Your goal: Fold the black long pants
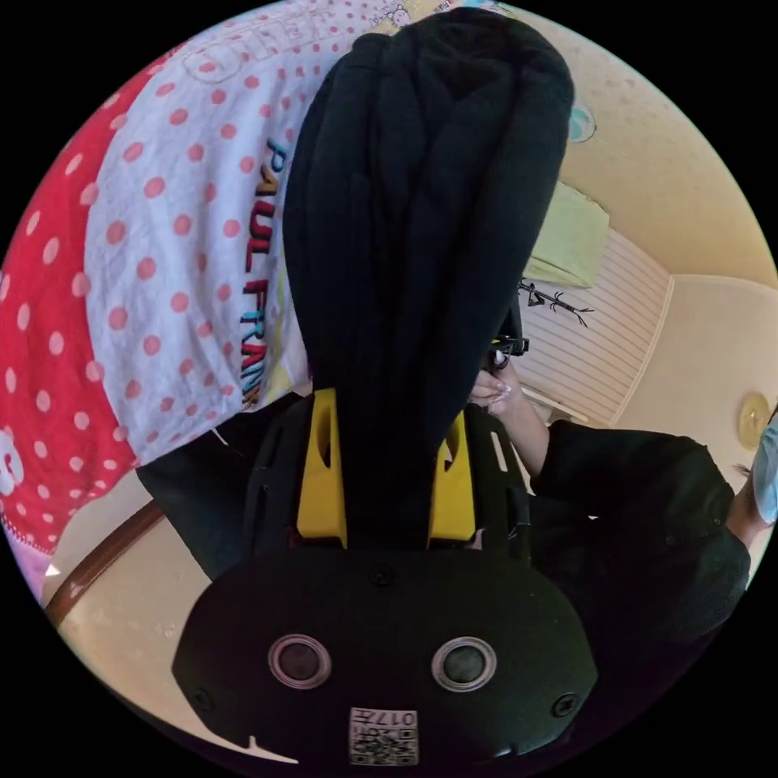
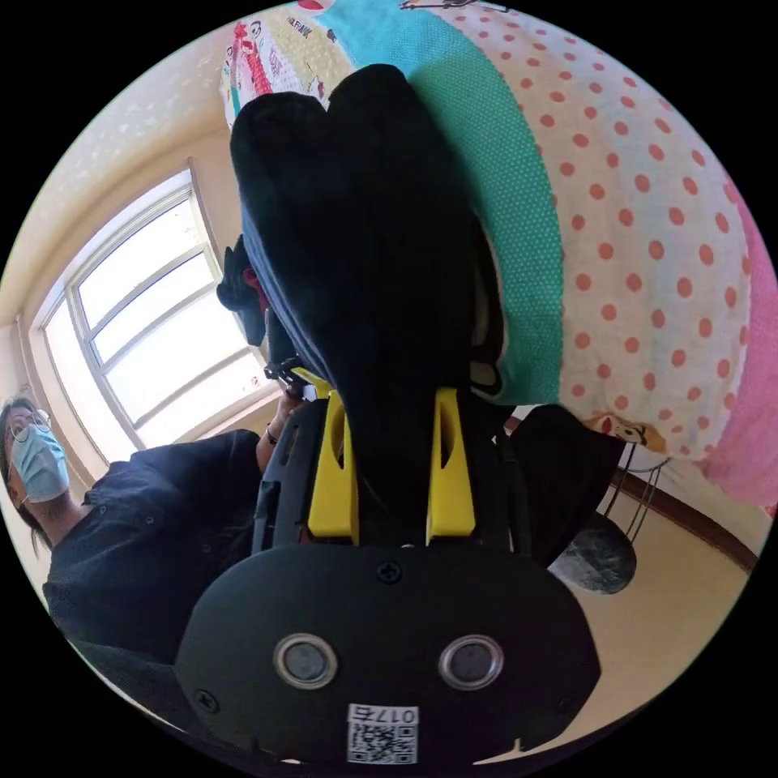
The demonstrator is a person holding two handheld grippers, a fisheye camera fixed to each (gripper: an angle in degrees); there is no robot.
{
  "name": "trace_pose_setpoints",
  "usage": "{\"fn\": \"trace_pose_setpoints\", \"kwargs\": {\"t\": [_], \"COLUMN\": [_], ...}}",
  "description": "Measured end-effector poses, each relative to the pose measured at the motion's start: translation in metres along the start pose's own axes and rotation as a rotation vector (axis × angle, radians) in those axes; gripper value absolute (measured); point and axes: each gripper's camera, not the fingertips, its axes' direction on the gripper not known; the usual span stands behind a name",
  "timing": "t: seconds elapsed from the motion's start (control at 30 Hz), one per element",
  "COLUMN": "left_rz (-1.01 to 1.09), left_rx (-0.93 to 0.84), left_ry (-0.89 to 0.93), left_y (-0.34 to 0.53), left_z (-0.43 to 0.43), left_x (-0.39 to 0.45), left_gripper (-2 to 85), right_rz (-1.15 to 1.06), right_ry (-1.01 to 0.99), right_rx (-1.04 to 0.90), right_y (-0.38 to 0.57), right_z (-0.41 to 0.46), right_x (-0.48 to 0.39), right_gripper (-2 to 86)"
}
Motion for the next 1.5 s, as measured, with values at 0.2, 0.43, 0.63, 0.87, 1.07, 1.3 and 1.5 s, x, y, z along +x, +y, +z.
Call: {"fn": "trace_pose_setpoints", "kwargs": {"t": [0.2,0.43,0.63,0.87,1.07,1.3,1.5], "left_rz": [0.065,0.201,0.38,-0.067,-0.221,-0.372,-0.344], "left_rx": [0.104,0.4,0.62,0.634,0.574,0.353,0.254], "left_ry": [0.134,0.193,-0.024,-0.336,-0.201,-0.071,-0.315], "left_y": [0.049,0.104,0.126,0.09,0.127,0.179,0.153], "left_z": [-0.04,-0.146,-0.248,-0.265,-0.17,-0.064,-0.082], "left_x": [0.049,0.097,0.147,0.066,-0.022,-0.114,-0.115], "left_gripper": [15.9,15.9,16.0,22.4,6.5,-0.4,-1.0], "right_rz": [-0.119,-0.398,-0.686,-0.542,-0.179,0.096,0.279], "right_ry": [-0.154,-0.261,-0.18,0.201,0.454,0.544,0.696], "right_rx": [-0.027,-0.088,-0.13,-0.119,-0.13,-0.362,-0.216], "right_y": [0.02,-0.029,-0.096,-0.207,-0.201,-0.062,0.019], "right_z": [0.015,0.061,0.112,0.198,0.24,0.262,0.226], "right_x": [-0.08,-0.223,-0.363,-0.382,-0.289,-0.175,-0.162], "right_gripper": [11.1,9.9,10.6,13.7,5.4,0.6,0.3]}}
